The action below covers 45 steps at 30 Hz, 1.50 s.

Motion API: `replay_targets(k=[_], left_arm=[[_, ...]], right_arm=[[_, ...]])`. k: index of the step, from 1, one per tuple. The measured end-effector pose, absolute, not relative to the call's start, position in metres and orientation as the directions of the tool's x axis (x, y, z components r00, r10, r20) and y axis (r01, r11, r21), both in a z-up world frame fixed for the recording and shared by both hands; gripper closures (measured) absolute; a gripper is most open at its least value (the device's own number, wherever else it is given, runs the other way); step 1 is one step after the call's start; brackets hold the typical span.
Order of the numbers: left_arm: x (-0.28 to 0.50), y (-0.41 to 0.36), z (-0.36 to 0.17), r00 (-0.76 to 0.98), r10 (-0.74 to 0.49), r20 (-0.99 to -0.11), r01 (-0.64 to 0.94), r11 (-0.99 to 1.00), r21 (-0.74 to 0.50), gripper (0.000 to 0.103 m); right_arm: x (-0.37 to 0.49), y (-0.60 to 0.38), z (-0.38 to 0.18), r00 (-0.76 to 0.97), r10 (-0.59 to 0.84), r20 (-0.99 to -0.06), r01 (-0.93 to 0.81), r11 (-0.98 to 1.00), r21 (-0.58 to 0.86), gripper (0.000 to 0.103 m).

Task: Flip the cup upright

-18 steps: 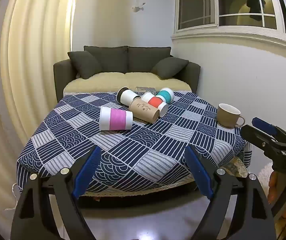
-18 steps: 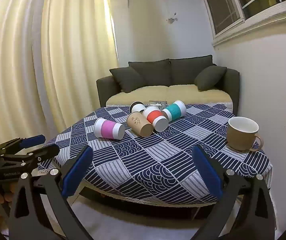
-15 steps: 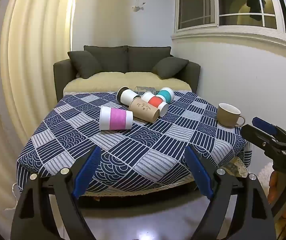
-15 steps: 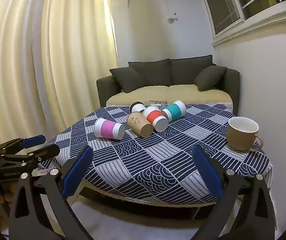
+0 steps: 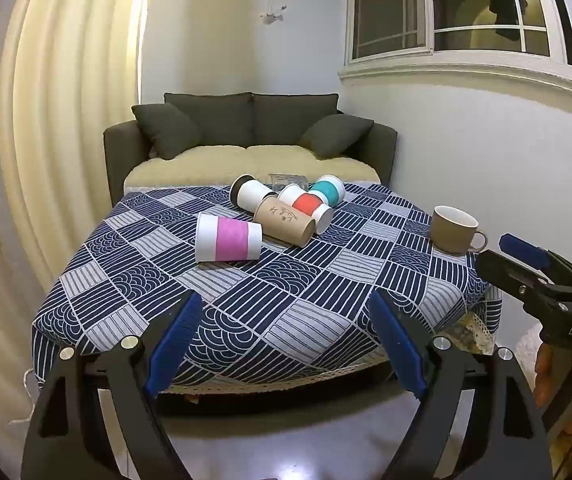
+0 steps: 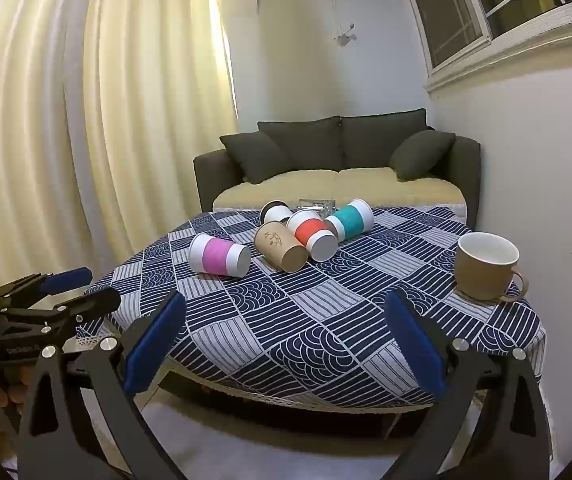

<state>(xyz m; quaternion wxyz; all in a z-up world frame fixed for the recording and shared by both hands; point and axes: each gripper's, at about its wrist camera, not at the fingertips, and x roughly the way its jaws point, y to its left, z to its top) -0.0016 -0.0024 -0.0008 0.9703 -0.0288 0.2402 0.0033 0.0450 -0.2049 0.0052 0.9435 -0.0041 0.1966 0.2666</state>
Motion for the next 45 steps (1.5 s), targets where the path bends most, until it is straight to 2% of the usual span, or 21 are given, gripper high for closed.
replay_targets(k=[45], left_arm=[[0.0021,-0.0031,-0.0057,0.876,-0.013,-0.482,-0.011,0.999,-0.046,0.020]], right_arm=[[0.0460,-0.2020,0.0024,0.775,0.496,-0.391,-0.505,0.859,0.088,0.005]])
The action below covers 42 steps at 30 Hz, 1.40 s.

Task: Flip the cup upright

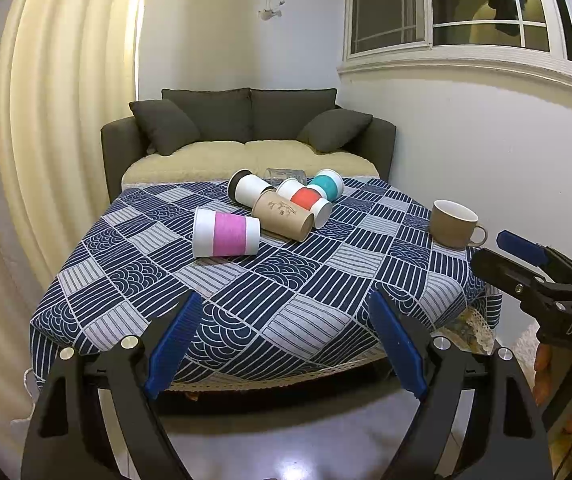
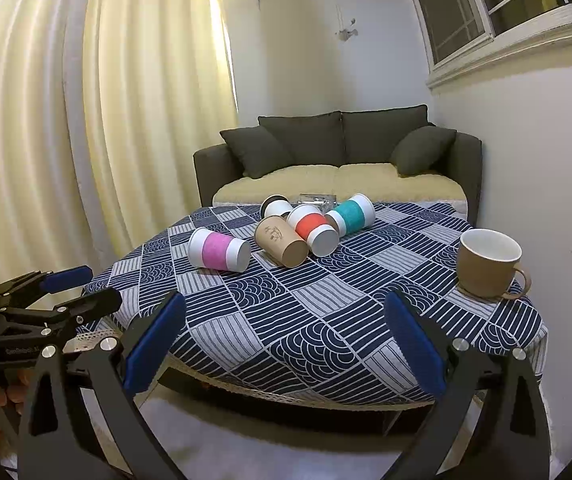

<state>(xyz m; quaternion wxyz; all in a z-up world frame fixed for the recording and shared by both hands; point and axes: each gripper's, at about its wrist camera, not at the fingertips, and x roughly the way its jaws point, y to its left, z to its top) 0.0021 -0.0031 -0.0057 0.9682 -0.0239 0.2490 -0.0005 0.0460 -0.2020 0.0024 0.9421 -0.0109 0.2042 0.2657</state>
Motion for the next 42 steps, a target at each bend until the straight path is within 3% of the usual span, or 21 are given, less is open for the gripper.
replay_targets(k=[32,42], left_arm=[[0.007,-0.008,-0.009,0.860,-0.014,-0.510,0.001,1.000,-0.026,0.020],[0.035,-0.003,-0.001,0.817,-0.108,-0.566,0.062,0.993,-0.101,0.020]], right_arm=[[0.049,-0.200,-0.001,0.752,0.512,-0.415,-0.517,0.849,0.110,0.005],[0.084,-0.207,-0.006,0.692,0.502,-0.519,-0.460,0.860,0.219,0.005]])
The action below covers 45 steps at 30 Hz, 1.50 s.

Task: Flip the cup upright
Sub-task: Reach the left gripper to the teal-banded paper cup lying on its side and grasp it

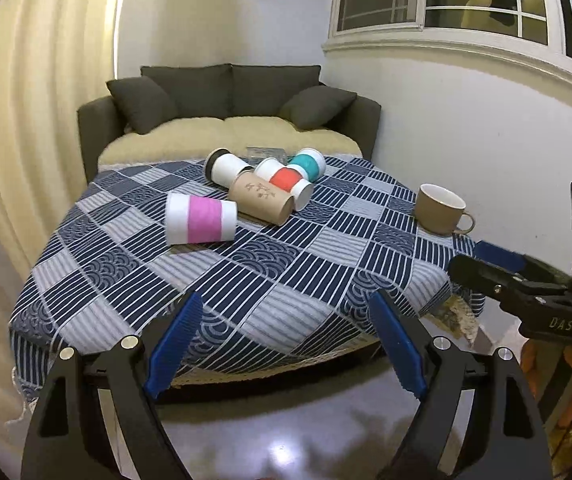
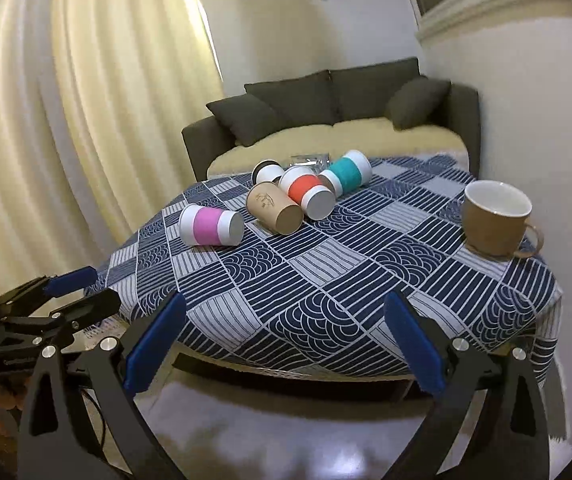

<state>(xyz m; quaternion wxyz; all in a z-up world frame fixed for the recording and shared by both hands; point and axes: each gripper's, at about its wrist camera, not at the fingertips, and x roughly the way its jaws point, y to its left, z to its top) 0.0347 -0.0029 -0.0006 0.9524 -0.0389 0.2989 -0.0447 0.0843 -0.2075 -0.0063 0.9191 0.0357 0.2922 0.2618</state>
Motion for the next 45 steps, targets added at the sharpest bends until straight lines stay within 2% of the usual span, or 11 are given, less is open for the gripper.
replay_targets(k=[14,18,22,28,31,37,45], left_arm=[[0.167,-0.007,0.034,0.731,-0.125,-0.671,0.101,0.992,-0.074,0.020],[0.216,-0.023,0.047,0.713,-0.057,-0.699,0.105,0.994,0.026,0.020],[0.269,-0.047,0.055,0.671,-0.083,-0.737,0.198,0.978,0.070,0.020],[0.352,-0.089,0.042,0.541,-0.077,-0.837,0.368,0.917,0.154,0.020],[0.388,-0.103,0.028,0.472,-0.077,-0.878,0.421,0.895,0.148,0.020],[0.436,-0.120,0.006,0.402,-0.043,-0.914,0.447,0.881,0.155,0.021],[0.473,-0.122,-0.007,0.337,-0.010,-0.942,0.429,0.892,0.144,0.022]], right_arm=[[0.169,-0.218,0.007,0.619,0.560,-0.550,-0.485,0.824,0.294,0.005],[0.183,-0.215,0.007,0.606,0.576,-0.549,-0.528,0.807,0.264,0.005],[0.194,-0.213,0.011,0.588,0.608,-0.533,-0.582,0.776,0.243,0.005],[0.210,-0.225,0.005,0.567,0.654,-0.501,-0.587,0.748,0.311,0.005],[0.210,-0.230,-0.001,0.558,0.656,-0.507,-0.602,0.741,0.297,0.005],[0.216,-0.250,-0.005,0.548,0.676,-0.493,-0.586,0.730,0.351,0.005],[0.219,-0.263,0.002,0.579,0.672,-0.462,-0.582,0.737,0.343,0.005]])
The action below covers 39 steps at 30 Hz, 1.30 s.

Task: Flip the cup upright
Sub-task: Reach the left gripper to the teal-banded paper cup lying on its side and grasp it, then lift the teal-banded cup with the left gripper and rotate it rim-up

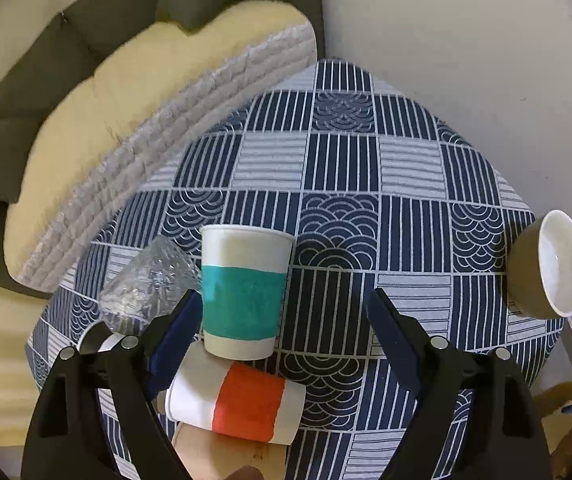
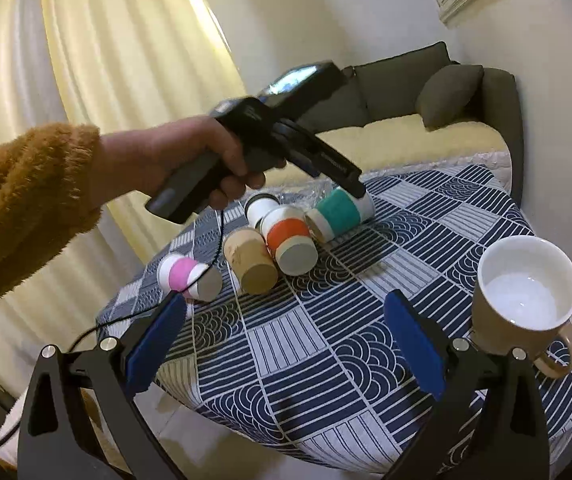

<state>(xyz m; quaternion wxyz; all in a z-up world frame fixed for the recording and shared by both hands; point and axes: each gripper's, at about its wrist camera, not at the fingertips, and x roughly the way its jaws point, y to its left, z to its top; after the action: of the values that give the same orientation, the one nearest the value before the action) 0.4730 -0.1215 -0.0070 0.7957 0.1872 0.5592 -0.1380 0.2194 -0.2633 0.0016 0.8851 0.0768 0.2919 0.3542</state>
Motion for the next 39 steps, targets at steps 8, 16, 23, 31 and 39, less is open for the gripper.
replay_targets(k=[8,16,23,31,39], left_arm=[[0.486,-0.121,-0.021,0.302,0.077,-0.950,0.425,0.881,0.207,0.033],[0.498,-0.117,-0.037,0.267,0.122,-0.956,0.401,0.888,0.226,0.033],[0.503,-0.116,-0.051,0.249,0.156,-0.956,0.388,0.888,0.246,0.033],[0.505,-0.116,-0.062,0.242,0.178,-0.954,0.392,0.881,0.264,0.033],[0.505,-0.122,-0.066,0.262,0.226,-0.938,0.390,0.864,0.317,0.041]], right_arm=[[0.225,-0.272,-0.001,0.577,0.674,-0.461,-0.566,0.737,0.368,0.005],[0.226,-0.275,0.000,0.593,0.667,-0.450,-0.556,0.744,0.370,0.005],[0.228,-0.275,-0.001,0.587,0.670,-0.454,-0.551,0.742,0.383,0.005],[0.229,-0.273,-0.001,0.587,0.667,-0.459,-0.550,0.744,0.379,0.005],[0.230,-0.269,0.000,0.582,0.664,-0.470,-0.553,0.747,0.370,0.005]])
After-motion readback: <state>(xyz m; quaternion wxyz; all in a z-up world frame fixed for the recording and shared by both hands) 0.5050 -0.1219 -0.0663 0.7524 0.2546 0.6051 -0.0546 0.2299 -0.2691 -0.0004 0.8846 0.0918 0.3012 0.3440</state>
